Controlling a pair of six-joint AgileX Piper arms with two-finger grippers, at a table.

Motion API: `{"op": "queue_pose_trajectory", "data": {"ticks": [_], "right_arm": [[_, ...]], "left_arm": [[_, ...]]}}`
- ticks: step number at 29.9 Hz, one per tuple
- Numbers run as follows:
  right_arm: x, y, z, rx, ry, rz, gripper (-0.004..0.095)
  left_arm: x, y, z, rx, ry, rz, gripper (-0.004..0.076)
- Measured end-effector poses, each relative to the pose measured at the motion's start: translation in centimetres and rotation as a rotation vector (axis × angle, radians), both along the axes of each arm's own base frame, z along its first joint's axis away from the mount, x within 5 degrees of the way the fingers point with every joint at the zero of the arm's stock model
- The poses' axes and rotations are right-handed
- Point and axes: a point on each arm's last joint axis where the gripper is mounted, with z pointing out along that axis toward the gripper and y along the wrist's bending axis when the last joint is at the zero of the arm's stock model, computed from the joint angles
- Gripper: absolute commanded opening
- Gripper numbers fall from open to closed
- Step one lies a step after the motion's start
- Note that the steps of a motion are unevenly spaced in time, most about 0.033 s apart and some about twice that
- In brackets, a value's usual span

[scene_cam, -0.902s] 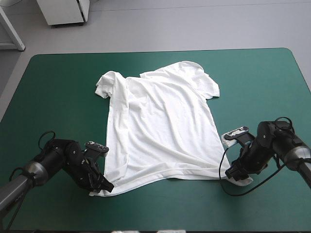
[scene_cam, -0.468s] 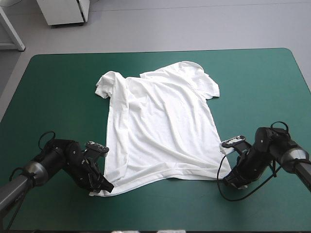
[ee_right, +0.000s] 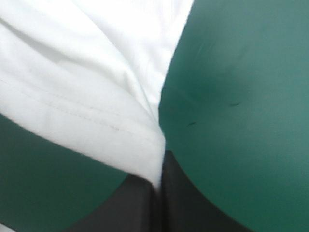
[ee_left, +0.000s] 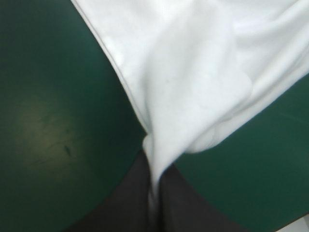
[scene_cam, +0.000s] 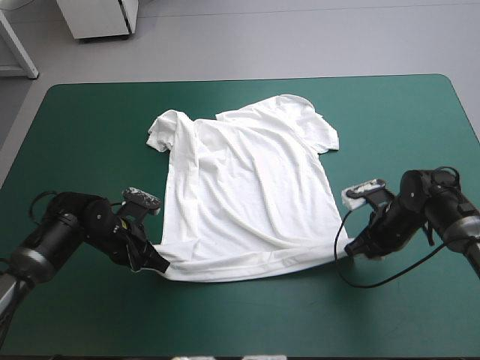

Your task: Fold the cloth

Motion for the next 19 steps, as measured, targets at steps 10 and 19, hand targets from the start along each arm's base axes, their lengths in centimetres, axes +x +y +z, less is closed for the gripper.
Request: {"op": "queue_pose_trajectory", "data": {"ticks": [10,19], "right_arm": [[-0.8,-0.7,17.0,0.059,-0.568,-0.100,-0.0013],[-7.4,-2.0,31.9,0.175,-1.153,-0.139,-0.0013]], "left_arm": [[-2.8,1.9,16.9,-0.074,-0.554,0.024,-0.0009],[-7.8,3.9,31.4,-0.226,-1.153,0.047,-0.0009]]}}
